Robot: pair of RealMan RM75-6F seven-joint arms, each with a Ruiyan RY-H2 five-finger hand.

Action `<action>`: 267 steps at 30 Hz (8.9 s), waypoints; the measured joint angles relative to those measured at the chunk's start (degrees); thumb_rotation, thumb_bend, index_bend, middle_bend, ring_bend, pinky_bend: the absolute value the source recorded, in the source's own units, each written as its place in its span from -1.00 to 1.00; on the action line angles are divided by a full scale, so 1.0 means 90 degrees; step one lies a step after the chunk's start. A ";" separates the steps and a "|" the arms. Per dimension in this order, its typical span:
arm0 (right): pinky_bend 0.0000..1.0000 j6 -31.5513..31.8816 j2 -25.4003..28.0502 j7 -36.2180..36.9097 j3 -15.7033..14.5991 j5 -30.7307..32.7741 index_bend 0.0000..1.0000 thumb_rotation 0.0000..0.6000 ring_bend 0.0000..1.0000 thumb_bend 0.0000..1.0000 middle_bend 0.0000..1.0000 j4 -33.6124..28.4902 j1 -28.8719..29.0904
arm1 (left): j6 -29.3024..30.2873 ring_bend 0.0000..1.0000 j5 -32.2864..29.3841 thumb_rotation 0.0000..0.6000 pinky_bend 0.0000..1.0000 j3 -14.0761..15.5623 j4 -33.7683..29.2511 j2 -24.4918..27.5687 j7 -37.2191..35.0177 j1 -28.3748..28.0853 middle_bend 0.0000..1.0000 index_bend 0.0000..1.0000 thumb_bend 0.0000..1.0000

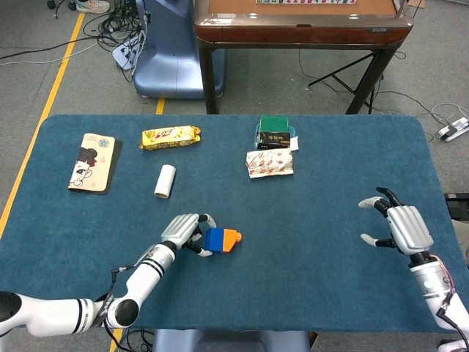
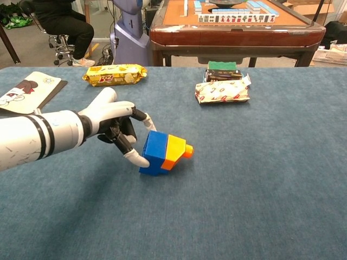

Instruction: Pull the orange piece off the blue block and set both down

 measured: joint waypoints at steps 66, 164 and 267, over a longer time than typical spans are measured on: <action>1.00 -0.2873 -0.0853 -0.0740 0.1234 0.1490 -0.24 1.00 1.00 -1.00 1.00 -0.1275 0.3037 | 0.0794 1.00 0.0853 1.00 1.00 -0.0874 -0.1131 0.0603 -0.2443 0.1576 1.00 0.27 -0.69; 1.00 -0.3799 -0.1193 -0.3454 0.0624 0.7022 0.13 1.00 1.00 -0.84 1.00 -0.0578 0.6713 | 0.0860 1.00 0.0368 1.00 1.00 -0.1419 -0.1403 0.0362 -0.2971 0.1370 1.00 0.28 -0.68; -0.03 -0.1433 0.0317 -0.2128 -0.0510 0.2904 -0.78 1.00 -0.41 -0.98 -0.56 -0.1544 0.3606 | 0.2471 -0.56 0.1181 1.00 0.03 0.0430 -0.1136 0.1839 0.0433 0.1977 -1.00 -0.81 -1.00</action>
